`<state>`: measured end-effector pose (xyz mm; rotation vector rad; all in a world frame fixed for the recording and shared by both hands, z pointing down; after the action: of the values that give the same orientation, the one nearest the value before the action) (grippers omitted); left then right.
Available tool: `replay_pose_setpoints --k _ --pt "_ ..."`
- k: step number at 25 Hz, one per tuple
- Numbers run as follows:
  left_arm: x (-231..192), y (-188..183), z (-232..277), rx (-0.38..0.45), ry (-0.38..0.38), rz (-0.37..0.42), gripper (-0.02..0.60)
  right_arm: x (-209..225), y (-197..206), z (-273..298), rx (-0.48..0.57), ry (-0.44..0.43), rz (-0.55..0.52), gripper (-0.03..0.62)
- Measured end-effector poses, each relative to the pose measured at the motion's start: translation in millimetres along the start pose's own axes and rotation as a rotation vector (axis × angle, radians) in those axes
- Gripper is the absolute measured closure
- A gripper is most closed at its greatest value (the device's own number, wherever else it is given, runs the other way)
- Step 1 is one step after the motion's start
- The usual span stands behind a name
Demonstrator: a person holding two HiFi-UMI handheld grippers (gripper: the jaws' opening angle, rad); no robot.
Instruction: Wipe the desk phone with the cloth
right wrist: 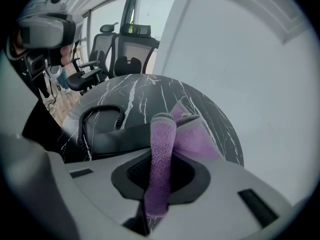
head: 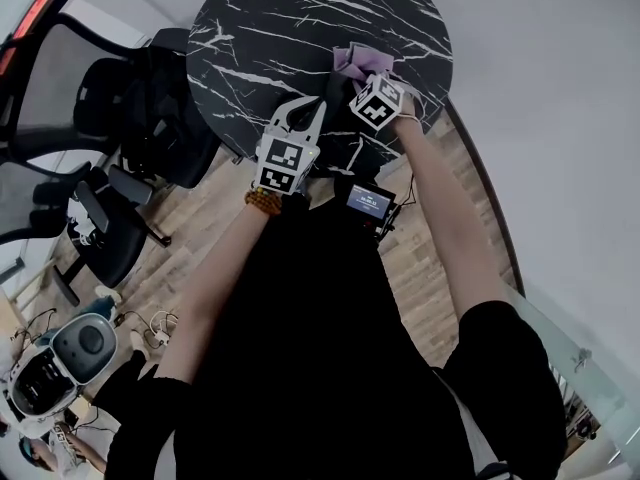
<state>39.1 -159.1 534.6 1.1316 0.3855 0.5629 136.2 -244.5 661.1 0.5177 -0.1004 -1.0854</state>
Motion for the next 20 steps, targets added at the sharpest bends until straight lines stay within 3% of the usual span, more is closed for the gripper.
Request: replay_pose_setpoints --k 13,20 --pt "0 1 -6 0.003 -0.004 0.0 0.569 -11 5 -2 0.038 -0.047 0.11 0.533" --pt "3 4 -9 0.001 -0.002 0.006 0.569 -19 7 1 0.029 -0.04 0.095 0.533"
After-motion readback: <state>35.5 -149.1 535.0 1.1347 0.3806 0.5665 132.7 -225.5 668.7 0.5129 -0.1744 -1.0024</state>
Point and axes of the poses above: the fingertips, and each gripper's own axes: z forward along the fingers, x to its right, y out of its underside, the point moved 1 cm from there along -z, backward along the fingers, and after that the axes turned 9 degrees about -y, right-handed, at the moved point
